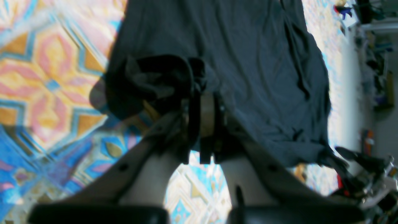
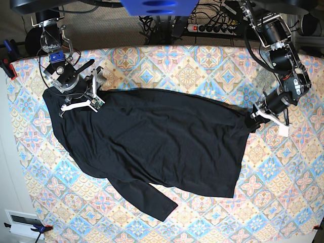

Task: Layout the t-shirt on the table in an organized manner, then fold the t-shirt properly
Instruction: 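Regrasp the shirt corner with the left gripper and pull it toward the body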

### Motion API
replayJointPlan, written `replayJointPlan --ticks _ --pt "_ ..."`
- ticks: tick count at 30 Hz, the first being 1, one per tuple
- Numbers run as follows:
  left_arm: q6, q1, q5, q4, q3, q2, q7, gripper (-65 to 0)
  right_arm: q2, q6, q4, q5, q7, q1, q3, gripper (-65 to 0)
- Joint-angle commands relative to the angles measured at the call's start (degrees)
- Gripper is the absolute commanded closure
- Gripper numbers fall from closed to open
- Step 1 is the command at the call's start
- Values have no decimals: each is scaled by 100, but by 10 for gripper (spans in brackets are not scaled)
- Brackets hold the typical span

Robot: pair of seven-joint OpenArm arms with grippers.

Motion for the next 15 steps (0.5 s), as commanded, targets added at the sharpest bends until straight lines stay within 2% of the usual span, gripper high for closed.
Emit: replayJointPlan --ticks 1,5,7,12,15 --pt "-29 -158 -34 70 -14 6 -79 0 71 -33 100 4 94 60 43 -190" --pt "-29 -465 468 -106 -14 279 -79 0 71 -33 100 4 94 60 51 -190" --pt "-29 -597 626 -388 -14 305 -87 0 71 -33 100 4 94 60 86 -190" --pt "-29 -632 758 -818 -14 296 -782 0 71 -33 100 4 111 51 95 -190" --pt "-29 -632 1039 -818 -14 296 -843 0 71 -33 100 4 120 51 95 -190"
